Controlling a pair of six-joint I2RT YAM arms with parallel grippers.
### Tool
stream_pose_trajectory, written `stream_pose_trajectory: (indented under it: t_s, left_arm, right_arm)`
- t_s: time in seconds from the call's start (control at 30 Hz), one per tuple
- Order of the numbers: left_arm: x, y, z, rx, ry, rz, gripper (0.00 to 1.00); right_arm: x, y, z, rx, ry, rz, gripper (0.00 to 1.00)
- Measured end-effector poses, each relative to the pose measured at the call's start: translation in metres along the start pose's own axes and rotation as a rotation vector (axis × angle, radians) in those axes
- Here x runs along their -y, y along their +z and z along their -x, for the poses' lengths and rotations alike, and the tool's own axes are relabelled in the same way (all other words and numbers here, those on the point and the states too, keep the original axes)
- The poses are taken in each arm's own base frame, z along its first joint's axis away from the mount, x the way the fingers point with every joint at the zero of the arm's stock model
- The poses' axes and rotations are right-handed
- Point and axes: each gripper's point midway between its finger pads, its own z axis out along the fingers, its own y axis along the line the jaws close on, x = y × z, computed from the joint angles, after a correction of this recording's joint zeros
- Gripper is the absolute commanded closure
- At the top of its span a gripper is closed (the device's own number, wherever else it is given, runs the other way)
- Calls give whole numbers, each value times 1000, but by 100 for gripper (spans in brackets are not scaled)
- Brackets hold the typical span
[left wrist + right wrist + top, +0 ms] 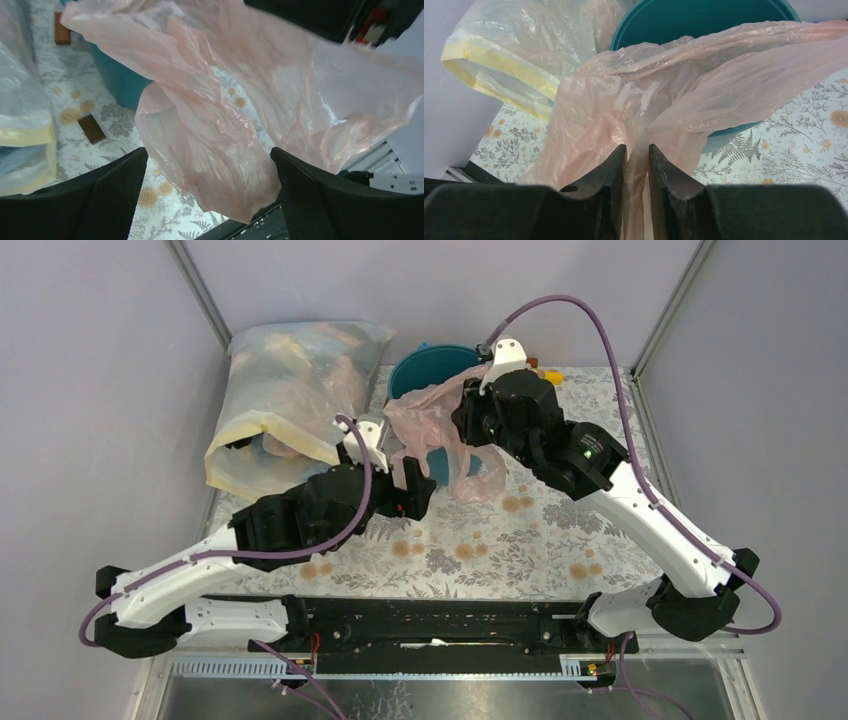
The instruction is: Put the trash bags into the trash bin
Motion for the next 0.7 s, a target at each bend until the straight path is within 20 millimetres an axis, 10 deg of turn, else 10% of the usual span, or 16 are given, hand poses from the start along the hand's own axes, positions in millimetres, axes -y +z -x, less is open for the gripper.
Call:
stream_pose_trajectory:
  t_s: [0.47, 0.7]
  left_arm:
    - [13, -18, 50, 65, 121, -14, 19]
    - [33, -10, 31, -18, 235, -3, 30]
  right_arm:
    - [-2, 6, -2, 3, 5, 1, 71]
    - [-2, 10, -5, -5, 8, -2, 71]
